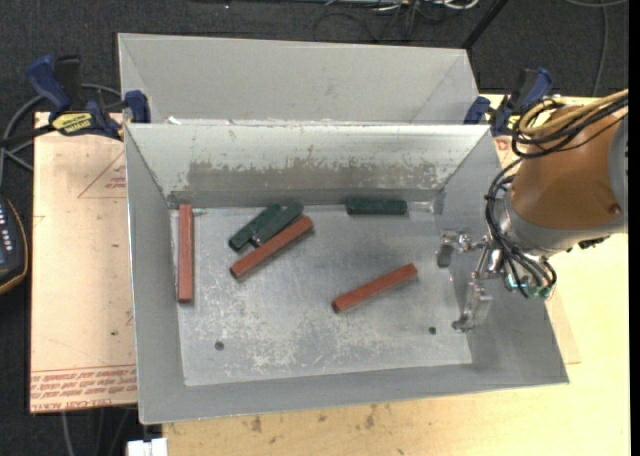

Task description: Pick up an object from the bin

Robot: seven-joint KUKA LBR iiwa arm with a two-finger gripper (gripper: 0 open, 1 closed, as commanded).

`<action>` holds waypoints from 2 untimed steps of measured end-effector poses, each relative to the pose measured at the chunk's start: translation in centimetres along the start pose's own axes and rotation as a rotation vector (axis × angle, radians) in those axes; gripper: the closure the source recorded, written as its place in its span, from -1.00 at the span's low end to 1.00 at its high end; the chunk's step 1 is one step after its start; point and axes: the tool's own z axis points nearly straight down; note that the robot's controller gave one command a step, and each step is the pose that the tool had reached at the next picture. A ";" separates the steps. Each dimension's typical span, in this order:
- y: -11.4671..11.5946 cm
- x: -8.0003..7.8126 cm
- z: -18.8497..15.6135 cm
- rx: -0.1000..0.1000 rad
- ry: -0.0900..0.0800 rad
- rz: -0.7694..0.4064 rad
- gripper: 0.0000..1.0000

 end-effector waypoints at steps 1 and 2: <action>8.0 -3.1 7.6 -0.004 0.001 -0.161 -1.00; 10.0 -3.7 4.2 0.000 -0.007 -0.203 -1.00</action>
Offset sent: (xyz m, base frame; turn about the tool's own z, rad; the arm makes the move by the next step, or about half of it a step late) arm 0.0314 0.0748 -0.0731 -0.1546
